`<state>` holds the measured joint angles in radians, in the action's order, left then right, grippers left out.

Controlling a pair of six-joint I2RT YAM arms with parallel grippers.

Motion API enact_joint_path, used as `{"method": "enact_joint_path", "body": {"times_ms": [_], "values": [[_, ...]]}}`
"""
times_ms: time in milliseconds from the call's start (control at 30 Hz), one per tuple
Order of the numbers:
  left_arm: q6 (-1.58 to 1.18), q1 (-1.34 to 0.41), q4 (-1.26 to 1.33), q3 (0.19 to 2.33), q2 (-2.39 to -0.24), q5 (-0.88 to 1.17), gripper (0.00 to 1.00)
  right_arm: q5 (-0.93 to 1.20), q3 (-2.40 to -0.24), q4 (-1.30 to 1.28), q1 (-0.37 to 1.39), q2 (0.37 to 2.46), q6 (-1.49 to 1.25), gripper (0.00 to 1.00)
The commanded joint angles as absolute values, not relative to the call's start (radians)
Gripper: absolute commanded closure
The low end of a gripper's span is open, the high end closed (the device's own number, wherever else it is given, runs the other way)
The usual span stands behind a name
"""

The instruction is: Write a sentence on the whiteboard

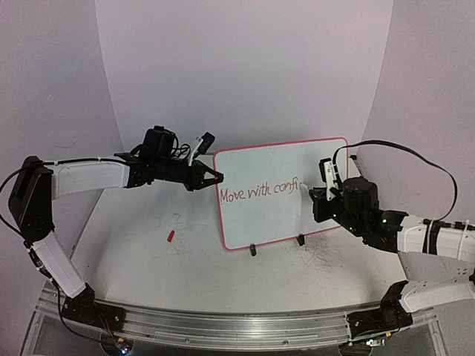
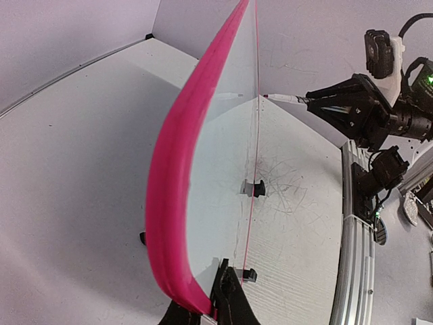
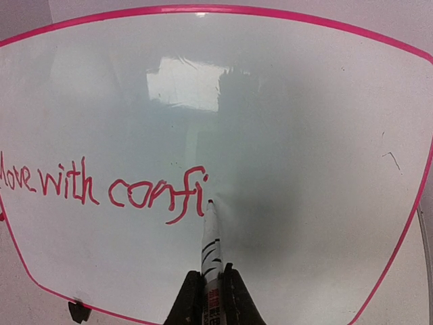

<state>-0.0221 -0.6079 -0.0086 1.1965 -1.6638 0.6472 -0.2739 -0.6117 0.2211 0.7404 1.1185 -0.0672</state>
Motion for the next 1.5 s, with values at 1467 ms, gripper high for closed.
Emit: {"method": "enact_joint_path", "body": {"times_ms": [1467], "values": [[0.101,-0.611,-0.063,1.199,-1.671,0.473,1.00,-0.249,-0.663,0.317,0.714,1.205,-0.072,1.00]]}}
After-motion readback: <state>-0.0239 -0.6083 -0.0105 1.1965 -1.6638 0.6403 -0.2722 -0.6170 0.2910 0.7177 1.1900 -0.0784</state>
